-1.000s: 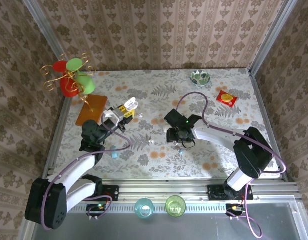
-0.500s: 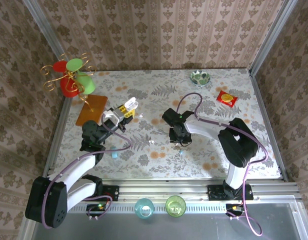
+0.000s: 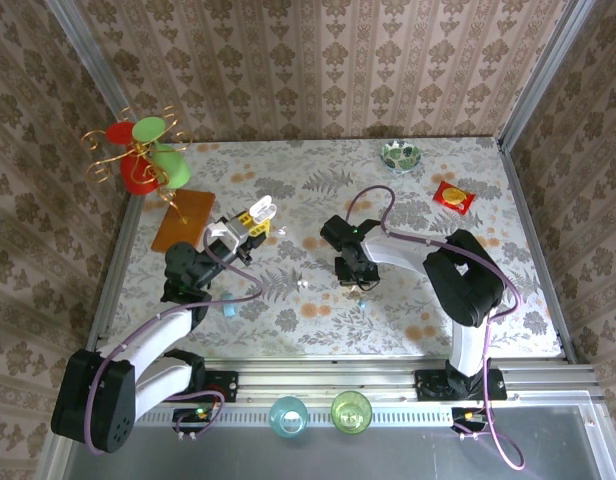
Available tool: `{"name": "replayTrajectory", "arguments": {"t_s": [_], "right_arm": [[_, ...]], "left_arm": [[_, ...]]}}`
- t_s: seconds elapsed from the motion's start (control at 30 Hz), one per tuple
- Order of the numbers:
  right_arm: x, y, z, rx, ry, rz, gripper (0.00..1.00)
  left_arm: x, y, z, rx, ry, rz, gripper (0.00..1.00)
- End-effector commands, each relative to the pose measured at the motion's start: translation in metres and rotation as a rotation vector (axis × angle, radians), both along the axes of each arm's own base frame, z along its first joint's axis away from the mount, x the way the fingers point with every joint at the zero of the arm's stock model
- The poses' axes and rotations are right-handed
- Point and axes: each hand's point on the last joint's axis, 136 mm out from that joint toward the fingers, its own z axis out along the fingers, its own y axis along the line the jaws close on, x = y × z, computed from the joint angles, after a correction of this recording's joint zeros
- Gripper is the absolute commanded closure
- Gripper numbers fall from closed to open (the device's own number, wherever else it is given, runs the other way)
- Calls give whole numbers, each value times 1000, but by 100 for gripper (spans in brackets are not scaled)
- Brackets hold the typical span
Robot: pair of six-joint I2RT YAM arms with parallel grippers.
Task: Insert the wireless bluetooth earbuds into the charging case
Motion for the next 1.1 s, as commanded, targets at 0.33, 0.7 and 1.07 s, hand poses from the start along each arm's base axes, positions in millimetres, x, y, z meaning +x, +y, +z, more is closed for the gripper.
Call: {"name": "replayTrajectory", "arguments": {"t_s": [0.33, 0.7, 1.07], "right_arm": [[-6, 20, 7, -118, -115, 837, 78], [2, 13, 40, -118, -279, 728, 40], [-10, 12, 70, 11, -141, 175, 29]], "left_arm": [[-8, 6, 10, -8, -38, 16, 100], [-12, 8, 21, -15, -64, 25, 100], [-10, 7, 22, 4, -84, 30, 100]]}}
